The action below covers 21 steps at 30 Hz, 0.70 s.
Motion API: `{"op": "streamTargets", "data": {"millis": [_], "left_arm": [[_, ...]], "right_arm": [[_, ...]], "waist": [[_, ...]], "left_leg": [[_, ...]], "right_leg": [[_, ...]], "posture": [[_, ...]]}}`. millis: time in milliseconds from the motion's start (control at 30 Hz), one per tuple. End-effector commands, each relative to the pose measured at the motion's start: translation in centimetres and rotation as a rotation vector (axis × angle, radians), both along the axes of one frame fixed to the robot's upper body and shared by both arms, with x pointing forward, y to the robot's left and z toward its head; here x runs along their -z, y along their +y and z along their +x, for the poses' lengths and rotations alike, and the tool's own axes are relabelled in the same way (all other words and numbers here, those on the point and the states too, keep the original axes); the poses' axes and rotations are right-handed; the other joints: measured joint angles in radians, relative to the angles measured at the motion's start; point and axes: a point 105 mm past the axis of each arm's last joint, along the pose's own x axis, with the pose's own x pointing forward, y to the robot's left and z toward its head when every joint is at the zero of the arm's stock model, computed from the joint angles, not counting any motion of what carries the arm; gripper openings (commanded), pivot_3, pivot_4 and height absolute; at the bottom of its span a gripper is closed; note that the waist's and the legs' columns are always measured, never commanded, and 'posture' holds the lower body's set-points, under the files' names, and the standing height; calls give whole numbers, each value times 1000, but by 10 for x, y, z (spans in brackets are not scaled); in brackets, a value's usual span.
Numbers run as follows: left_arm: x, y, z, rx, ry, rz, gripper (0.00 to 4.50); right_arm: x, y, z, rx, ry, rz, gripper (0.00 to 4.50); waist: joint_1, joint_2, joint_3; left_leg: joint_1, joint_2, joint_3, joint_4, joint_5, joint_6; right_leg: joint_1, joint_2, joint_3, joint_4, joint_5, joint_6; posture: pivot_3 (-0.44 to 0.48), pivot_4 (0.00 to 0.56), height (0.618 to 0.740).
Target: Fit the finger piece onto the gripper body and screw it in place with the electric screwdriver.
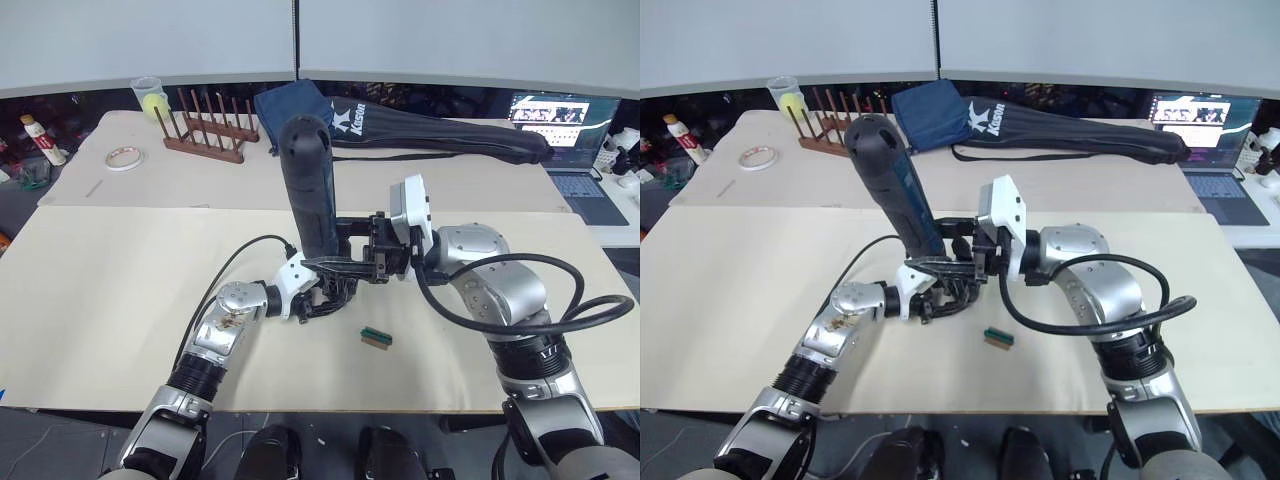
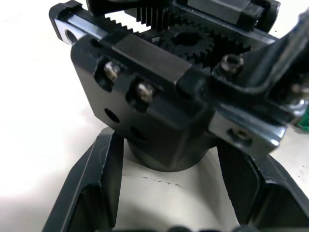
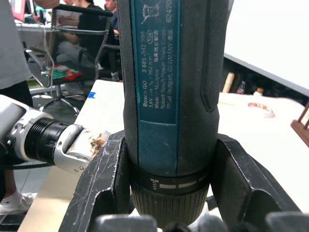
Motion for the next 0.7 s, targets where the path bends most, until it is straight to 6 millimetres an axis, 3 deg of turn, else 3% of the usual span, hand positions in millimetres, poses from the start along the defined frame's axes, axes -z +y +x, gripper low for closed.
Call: {"op": "streamTargets", "data": {"millis": [33,533,700], "left_arm": [[-23,-5,3,23,-76,-45,2321],[-23,-6,3,31,-82,-45,2321],[-23,-6,3,33,-83,-43,2321]], "right_arm": [[32,-11,17,88,63,-108,1913],[23,-17,24,102,11,-114,1913],[10,-21,24,111,-18,-90,1912]], "waist": [[0,0,0],[-1,0,0],[-2,0,0]], "left_leg": [[1,0,0,-1,0,0],[2,0,0,-2,0,0],[2,0,0,-2,0,0]], "right_leg": [[1,0,0,0,0,0],[1,-1,0,0,0,0],[1,-1,0,0,0,0]], "posture": [[0,150,740],[0,150,740],[0,150,740]]}}
